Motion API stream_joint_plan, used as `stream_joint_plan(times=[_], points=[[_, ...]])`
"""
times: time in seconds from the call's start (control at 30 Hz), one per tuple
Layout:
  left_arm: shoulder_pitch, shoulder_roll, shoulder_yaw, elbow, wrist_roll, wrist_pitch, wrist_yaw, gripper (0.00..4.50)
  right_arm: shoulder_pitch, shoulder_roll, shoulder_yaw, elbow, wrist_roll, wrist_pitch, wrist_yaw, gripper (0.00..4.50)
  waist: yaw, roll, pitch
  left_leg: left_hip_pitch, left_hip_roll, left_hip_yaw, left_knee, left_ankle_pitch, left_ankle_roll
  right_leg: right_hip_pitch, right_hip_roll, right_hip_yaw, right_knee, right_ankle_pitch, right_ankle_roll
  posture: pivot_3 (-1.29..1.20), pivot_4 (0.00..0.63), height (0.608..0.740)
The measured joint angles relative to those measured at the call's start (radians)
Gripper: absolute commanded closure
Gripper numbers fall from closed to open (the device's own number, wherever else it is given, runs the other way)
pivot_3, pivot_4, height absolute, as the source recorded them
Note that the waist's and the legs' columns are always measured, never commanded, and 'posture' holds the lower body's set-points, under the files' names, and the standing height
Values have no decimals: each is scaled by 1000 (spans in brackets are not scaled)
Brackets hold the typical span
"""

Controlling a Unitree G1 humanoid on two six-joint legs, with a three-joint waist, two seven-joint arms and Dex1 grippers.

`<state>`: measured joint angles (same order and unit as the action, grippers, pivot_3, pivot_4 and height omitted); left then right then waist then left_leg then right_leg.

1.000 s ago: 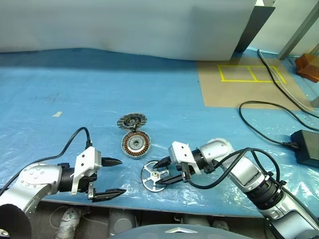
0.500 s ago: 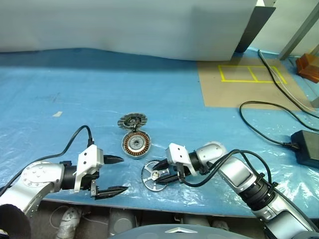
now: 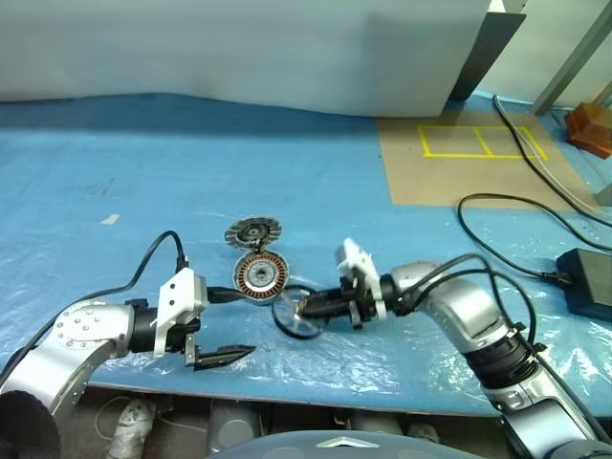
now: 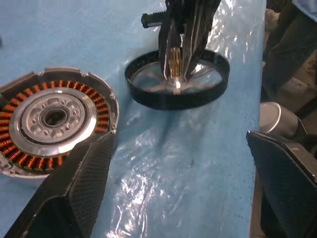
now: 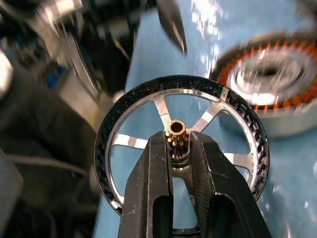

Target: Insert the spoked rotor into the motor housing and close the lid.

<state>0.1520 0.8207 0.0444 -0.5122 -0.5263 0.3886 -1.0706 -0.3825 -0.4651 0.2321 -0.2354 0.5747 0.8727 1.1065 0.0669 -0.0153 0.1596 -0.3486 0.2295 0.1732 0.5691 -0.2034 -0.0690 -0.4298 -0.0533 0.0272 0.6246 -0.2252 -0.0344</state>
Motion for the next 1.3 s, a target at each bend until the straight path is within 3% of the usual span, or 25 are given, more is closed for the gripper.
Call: stream_joint_plan(times=[0.1, 0.33, 0.4, 0.63, 0.97, 1.3], points=[[-37, -4, 2, 27, -9, -7, -16, 0, -15, 72, -155, -20, 193, 210, -112, 4332, 4, 0, 0, 0, 0, 0, 0, 1, -2, 0, 0, 0, 0, 0, 0, 0, 150, 740], [-202, -131, 7, 148, 13, -82, 37, 0, -59, 197, -347, 64, 407, 519, -351, 4332, 5, 1, 0, 0, -1, 0, 0, 2, -3, 0, -1, 0, 0, 0, 0, 0, 150, 740], [-247, -175, 4, 182, 36, -125, 63, 0, -86, 243, -396, 105, 448, 573, -417, 4332, 2, 0, 0, 0, -1, -1, 1, 2, -3, 0, 0, 0, 1, 0, 0, 0, 150, 740], [-215, -195, -15, 181, 34, -126, 57, 0, -188, 416, -642, 240, 648, 645, -716, 4332, 6, 1, 0, -2, -1, -1, -4, 2, -3, -1, -1, -1, -1, 0, 0, 0, 150, 740], [-311, -357, -7, 138, -50, -64, 233, 0, -158, 516, -653, 273, 921, 528, -1064, 4332, 5, 1, 0, -2, -2, -1, -2, 2, -3, -1, -1, -1, -1, 2, 4, 0, 150, 740], [-334, -427, -19, 181, -45, -82, 272, 0, -129, 460, -558, 280, 1036, 403, -1152, 4332, 3, 1, 0, -3, -3, -2, -5, 2, -4, -2, -1, -1, -3, 3, 6, 0, 150, 740]])
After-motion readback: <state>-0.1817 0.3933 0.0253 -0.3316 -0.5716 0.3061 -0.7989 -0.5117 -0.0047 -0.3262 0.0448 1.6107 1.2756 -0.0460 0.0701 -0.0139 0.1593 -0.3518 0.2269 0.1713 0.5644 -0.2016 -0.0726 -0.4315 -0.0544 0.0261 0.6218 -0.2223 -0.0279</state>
